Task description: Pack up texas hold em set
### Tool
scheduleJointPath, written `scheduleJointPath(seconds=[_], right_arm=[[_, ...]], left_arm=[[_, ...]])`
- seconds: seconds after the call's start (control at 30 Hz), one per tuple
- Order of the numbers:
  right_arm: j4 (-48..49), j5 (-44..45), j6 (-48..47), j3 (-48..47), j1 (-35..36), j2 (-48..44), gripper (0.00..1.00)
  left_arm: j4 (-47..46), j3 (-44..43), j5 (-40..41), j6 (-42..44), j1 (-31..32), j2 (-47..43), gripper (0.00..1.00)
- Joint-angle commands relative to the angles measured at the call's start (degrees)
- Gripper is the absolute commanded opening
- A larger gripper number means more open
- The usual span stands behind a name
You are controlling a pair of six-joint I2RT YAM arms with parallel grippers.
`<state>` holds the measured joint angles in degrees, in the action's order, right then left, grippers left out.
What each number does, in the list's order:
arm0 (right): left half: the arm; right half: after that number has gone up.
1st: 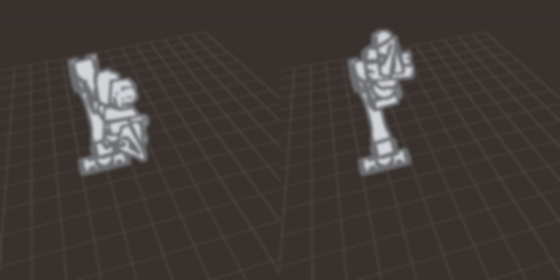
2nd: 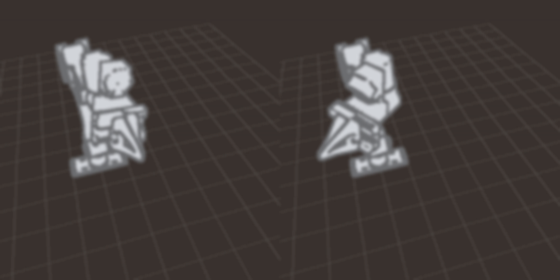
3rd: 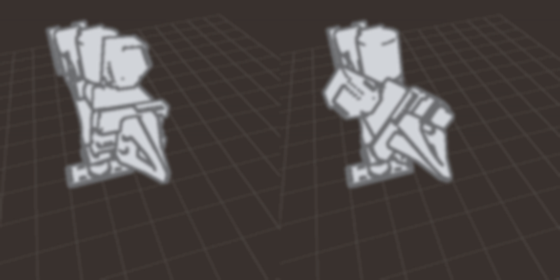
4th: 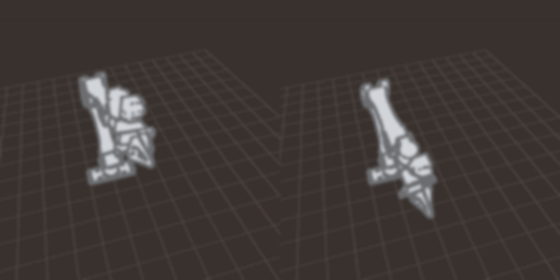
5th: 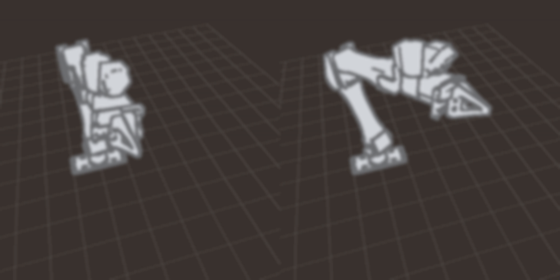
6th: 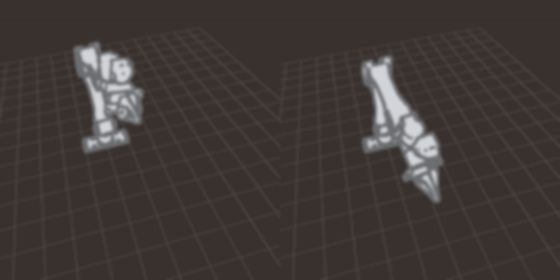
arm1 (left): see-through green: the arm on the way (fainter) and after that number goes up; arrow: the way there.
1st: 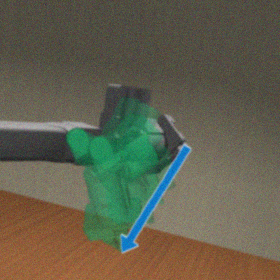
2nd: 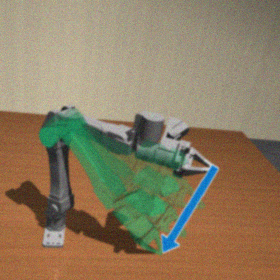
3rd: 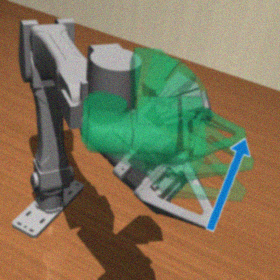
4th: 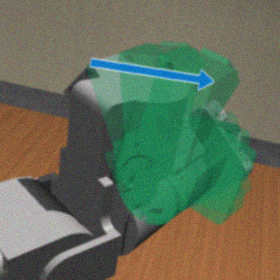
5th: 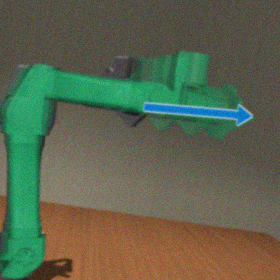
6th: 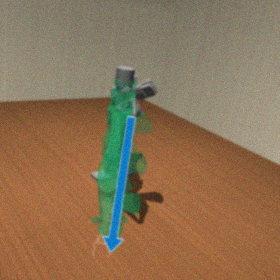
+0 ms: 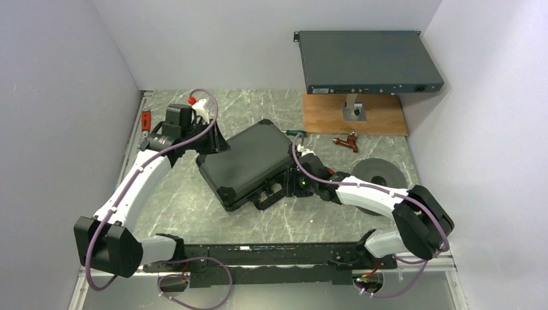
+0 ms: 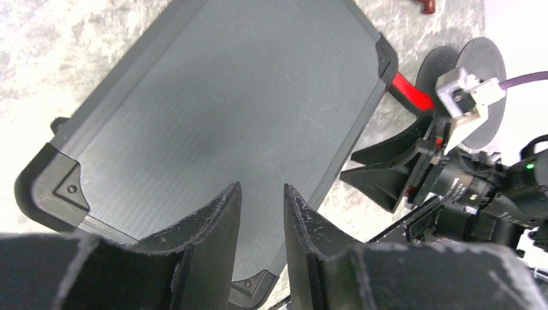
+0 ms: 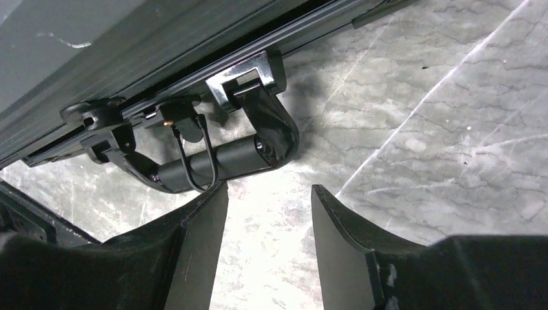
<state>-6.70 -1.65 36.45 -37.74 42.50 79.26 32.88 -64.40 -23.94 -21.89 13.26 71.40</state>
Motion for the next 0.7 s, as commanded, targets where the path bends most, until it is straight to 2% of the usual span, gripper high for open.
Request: scheduleJointPath(seconds=[0.0,0.17,0.33,0.67], right_arm=[[-1.8,3.2,-0.2,0.8,0.0,-4.7,0.54],[0.7,2.5,-1.2,3.9,0.0,-9.8,0.63],[3.2,-0.1,-1.9,5.5,0.0,-11.8,0.72],[5.3,-2.7,-2.4,7.7,0.0,-14.0,0.92]], left_arm=[[2.6,-2.1,4.0,2.6,3.1,-1.4,0.37],[2.9,-0.4,7.8,4.1,7.7,-2.9,0.39],[3.1,1.9,12.0,4.9,11.2,-3.6,0.45],[0.1,8.0,13.8,4.0,16.8,-5.2,0.42]])
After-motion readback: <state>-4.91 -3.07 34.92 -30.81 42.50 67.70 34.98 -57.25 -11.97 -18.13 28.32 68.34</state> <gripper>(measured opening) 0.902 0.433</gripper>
